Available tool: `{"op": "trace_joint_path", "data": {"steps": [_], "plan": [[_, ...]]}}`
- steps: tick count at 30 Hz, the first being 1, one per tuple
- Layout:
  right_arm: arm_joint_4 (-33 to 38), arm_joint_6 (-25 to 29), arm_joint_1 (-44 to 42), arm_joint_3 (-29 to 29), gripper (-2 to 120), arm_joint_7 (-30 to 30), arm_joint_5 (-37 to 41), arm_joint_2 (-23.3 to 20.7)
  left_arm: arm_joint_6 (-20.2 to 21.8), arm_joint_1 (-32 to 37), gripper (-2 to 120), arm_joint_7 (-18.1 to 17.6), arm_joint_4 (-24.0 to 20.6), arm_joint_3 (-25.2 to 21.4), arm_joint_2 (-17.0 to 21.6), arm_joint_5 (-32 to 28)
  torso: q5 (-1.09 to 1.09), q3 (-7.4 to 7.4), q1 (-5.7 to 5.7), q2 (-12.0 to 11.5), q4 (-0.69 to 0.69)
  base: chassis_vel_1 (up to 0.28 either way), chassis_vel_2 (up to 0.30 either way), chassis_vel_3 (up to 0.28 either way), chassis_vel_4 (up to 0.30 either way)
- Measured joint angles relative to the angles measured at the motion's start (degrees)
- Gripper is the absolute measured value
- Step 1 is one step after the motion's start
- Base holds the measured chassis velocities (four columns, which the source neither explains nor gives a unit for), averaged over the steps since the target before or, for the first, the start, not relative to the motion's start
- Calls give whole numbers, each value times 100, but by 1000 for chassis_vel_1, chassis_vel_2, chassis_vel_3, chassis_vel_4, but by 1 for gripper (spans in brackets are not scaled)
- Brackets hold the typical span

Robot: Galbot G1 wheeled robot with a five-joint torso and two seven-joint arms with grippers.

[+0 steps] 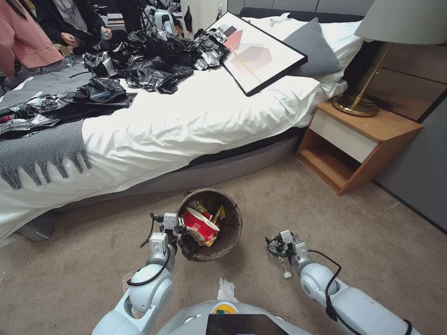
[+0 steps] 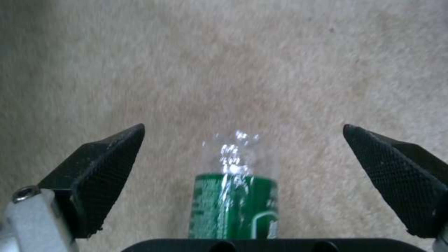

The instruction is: Pick up the trash bin, then pick up the garbage from the floor and place it into the trash bin.

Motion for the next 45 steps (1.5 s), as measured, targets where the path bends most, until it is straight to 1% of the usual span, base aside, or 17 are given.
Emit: {"op": "trace_joint_path", "data": {"steps": [10,21,36,39,40,42,43,44,45], "plan": [[-534,16,284,-297,100,-16,-156,155,0,-31,0,0,18,7,-2,-23,0,0,0,0,0,0,0,0,0],[-895,-4,468,-397,100,-61,-92,356,0,-43,0,-1,20,2,1,-35,0,0,0,0,1,0,0,0,0],[-1024,-88,505,-439,100,-83,17,438,0,-47,0,-2,22,6,-7,-37,0,0,0,0,0,0,0,0,0],[-1035,-156,501,-440,95,-90,70,464,0,-48,0,-4,21,7,-8,-37,0,0,0,0,1,0,0,0,0],[-1035,-156,501,-440,95,-90,70,464,0,-48,0,-4,21,7,-8,-37,0,0,0,0,1,0,0,0,0],[-1039,-264,468,-437,84,-89,138,481,1,-45,0,-5,19,8,-7,-37,0,0,0,0,1,0,0,0,0],[-1039,-314,443,-431,80,-77,170,484,2,-44,0,-6,15,9,-3,-37,-1,0,0,0,0,0,0,0,0],[-1039,-314,443,-431,80,-77,170,484,2,-44,0,-6,15,9,-3,-37,-1,0,0,0,0,0,0,0,0],[-1040,-345,420,-416,76,-56,177,489,2,-42,0,-6,9,9,3,-39,0,0,0,0,0,0,0,0,0]]}}
